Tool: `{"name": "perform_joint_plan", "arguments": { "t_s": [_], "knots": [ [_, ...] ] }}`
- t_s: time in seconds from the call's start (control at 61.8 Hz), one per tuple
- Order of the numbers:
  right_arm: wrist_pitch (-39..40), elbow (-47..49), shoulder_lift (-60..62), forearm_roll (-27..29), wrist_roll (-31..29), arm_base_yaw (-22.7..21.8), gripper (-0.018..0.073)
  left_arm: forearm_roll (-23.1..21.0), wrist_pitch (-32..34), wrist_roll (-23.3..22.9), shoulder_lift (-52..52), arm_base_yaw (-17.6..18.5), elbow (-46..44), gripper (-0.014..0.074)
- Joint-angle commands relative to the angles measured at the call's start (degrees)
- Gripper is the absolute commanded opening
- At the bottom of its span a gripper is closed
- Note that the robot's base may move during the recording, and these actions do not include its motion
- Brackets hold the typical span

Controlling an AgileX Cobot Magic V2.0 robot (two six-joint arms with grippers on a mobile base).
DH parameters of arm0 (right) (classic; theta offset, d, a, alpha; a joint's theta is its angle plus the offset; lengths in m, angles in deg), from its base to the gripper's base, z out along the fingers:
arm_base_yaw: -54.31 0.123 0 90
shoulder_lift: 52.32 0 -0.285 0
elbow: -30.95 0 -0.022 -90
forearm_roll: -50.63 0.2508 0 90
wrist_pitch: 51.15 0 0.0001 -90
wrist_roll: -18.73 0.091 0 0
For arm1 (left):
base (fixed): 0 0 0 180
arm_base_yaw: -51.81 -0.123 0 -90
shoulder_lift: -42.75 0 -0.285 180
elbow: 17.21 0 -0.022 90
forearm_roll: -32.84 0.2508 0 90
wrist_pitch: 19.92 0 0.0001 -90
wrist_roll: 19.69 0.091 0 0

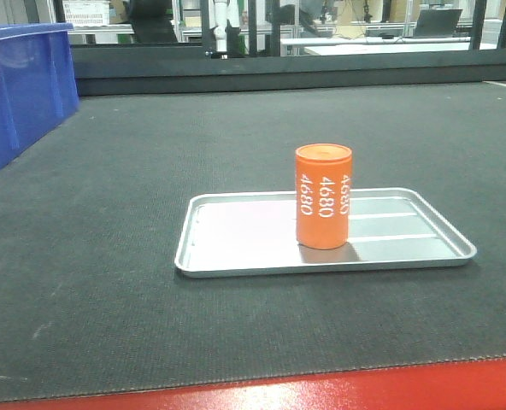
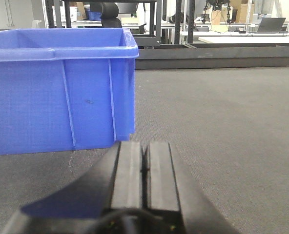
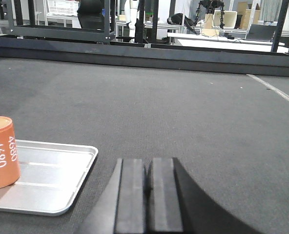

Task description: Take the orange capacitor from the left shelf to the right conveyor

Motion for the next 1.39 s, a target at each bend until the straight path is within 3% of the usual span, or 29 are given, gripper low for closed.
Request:
{"name": "perform_joint_plan", "arguments": {
  "t_s": [0.0, 0.113, 0.308, 1.377],
  "knots": [
    [6.22, -0.17, 1.13, 0.0, -0.79, -0.21, 0.0053, -0.31, 5.18, 0.0, -0.58, 0.11, -0.45, -0.0105],
    [6.33, -0.17, 1.13, 0.0, -0.45, -0.21, 0.0053, -0.31, 5.18, 0.0, -0.58, 0.11, -0.45, -0.0105],
    [6.78, -0.17, 1.18, 0.0, 5.12, -0.21, 0.0053, -0.31, 5.18, 0.0, -0.58, 0.11, -0.45, -0.0105],
    [9.58, -0.17, 1.18, -0.36, 4.75, -0.21, 0.0048, -0.31, 5.18, 0.0, -0.58, 0.11, -0.45, -0.0105]
  ]
}}
